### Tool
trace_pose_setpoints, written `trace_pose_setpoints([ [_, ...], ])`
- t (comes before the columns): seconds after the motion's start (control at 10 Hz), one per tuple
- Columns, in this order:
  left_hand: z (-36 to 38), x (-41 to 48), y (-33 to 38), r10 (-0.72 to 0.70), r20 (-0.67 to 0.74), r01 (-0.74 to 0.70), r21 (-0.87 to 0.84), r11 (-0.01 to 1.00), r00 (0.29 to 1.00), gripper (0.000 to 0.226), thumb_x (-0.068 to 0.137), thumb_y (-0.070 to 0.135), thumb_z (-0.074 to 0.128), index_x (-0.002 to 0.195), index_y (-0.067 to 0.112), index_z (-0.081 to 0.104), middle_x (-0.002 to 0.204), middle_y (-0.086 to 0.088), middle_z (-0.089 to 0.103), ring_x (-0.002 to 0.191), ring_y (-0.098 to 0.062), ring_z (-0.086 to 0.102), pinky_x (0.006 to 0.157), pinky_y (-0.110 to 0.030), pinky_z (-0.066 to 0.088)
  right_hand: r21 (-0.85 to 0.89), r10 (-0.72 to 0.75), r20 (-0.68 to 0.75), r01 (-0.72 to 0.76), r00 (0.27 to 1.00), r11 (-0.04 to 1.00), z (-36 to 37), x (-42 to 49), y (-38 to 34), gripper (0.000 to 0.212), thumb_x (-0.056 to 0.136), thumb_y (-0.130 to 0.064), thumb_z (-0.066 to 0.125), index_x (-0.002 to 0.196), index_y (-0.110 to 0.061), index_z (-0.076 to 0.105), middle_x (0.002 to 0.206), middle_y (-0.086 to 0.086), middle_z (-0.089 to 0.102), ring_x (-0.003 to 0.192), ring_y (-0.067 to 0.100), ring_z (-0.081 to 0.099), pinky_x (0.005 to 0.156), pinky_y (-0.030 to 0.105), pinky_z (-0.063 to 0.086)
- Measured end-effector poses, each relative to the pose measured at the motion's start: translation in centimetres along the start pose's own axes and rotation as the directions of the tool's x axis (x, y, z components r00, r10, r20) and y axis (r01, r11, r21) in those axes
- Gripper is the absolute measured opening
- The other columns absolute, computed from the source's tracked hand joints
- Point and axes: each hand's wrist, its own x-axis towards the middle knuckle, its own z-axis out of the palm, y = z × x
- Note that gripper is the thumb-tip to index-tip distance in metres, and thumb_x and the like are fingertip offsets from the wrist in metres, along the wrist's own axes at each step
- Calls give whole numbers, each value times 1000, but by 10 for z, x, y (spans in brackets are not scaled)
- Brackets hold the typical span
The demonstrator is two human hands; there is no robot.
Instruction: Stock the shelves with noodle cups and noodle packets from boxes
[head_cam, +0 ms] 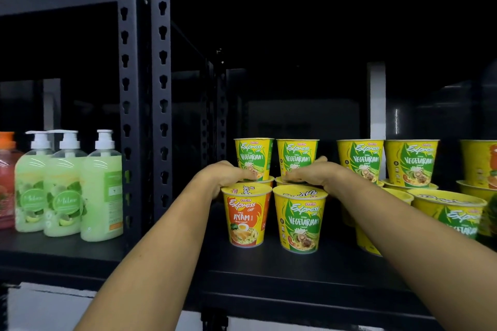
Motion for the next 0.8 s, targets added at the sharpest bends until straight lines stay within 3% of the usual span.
trace_pose_setpoints([
  [0.1, 0, -8, -1, 24, -30, -26, -81, 996, 999, 30, 87, 35, 82, 104, 11, 75, 85, -3, 80, 78, -19, 78, 69, -31, 58, 92, -14, 22, 12, 1000, 996, -6, -12, 2, 94, 72, -45, 90, 140, -4, 40, 110, 12, 64, 88, 26, 68, 72, 39, 57],
  [0.2, 2, -21, -1, 97, -126, -110, -95, 989, 987, 32, 89, 37, 78, 108, 13, 71, 95, -1, 79, 78, -15, 76, 64, -29, 55, 149, -30, 68, 20, 997, 989, -11, -23, 8, 55, 84, -47, 80, 120, -9, 62, 102, 11, 74, 87, 27, 73, 81, 43, 60],
  [0.3, 3, -32, -5, 229, -233, -251, -70, 965, 945, 46, 92, 43, 74, 130, 20, 62, 114, 4, 71, 92, -8, 68, 67, -27, 50, 244, -52, 98, 26, 994, 969, -12, -35, 17, 50, 85, -51, 78, 116, -14, 66, 100, 9, 77, 92, 29, 74, 89, 50, 58],
  [0.4, 3, -44, -14, 362, -294, -374, 14, 927, 885, 54, 93, 49, 70, 140, 25, 59, 137, 4, 62, 119, -12, 60, 81, -26, 49, 364, -69, 96, 30, 993, 931, -8, -52, 29, 49, 86, -55, 75, 115, -16, 68, 105, 8, 77, 99, 29, 71, 96, 55, 55],
  [0.5, 7, -59, -28, 450, -308, -449, 79, 890, 838, 52, 95, 50, 68, 140, 26, 62, 142, 6, 60, 130, -12, 55, 98, -30, 50, 471, -88, 124, 19, 988, 882, -2, -65, 45, 63, 86, -62, 71, 131, -18, 61, 119, 6, 73, 111, 26, 67, 103, 59, 48],
  [0.6, 15, -80, -41, 511, -301, -502, 113, 858, 806, 48, 97, 46, 67, 140, 25, 62, 137, 8, 61, 124, -11, 59, 98, -31, 53, 511, -120, 92, 56, 988, 858, 3, -82, 59, 88, 83, -68, 69, 152, -21, 40, 144, 4, 59, 127, 28, 58, 103, 58, 49],
  [0.7, 24, -100, -53, 633, -315, -581, 251, 774, 707, 42, 99, 34, 67, 138, 19, 63, 133, 11, 58, 124, -7, 54, 105, -28, 47, 451, -165, 32, 133, 986, 882, 5, -102, 74, 90, 93, -57, 66, 162, -26, 18, 160, 4, 40, 139, 31, 48, 110, 53, 46],
  [0.8, 39, -119, -63, 763, -319, -644, 411, 646, 562, 38, 99, 30, 66, 134, 17, 66, 132, 14, 55, 129, 2, 40, 110, -6, 24, 319, -215, -55, 221, 975, 922, 3, -123, 90, 87, 94, -48, 68, 162, -24, 19, 152, 5, 48, 132, 28, 52, 112, 50, 44],
])
